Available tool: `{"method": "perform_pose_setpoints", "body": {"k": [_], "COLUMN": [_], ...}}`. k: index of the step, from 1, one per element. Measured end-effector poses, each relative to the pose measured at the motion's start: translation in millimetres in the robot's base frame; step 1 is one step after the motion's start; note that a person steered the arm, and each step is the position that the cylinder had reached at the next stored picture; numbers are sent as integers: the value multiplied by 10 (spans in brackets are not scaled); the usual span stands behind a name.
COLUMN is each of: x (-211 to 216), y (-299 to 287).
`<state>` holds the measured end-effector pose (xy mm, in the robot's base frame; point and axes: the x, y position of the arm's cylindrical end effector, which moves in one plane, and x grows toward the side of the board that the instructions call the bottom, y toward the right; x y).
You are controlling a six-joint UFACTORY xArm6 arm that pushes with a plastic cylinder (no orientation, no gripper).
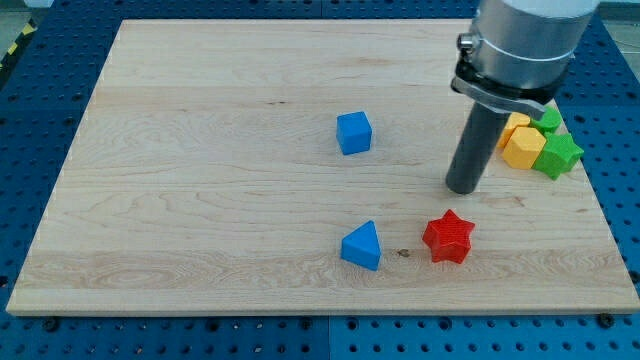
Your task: Move the arm to the bottom of the red star
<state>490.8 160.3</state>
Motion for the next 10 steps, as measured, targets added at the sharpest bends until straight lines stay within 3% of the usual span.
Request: {"method": "perform_pose_setpoints", "body": {"k": [2, 5, 6, 7, 10], "x": [182, 1282, 1237, 1023, 975], "y": [263, -107, -380, -294, -489]}}
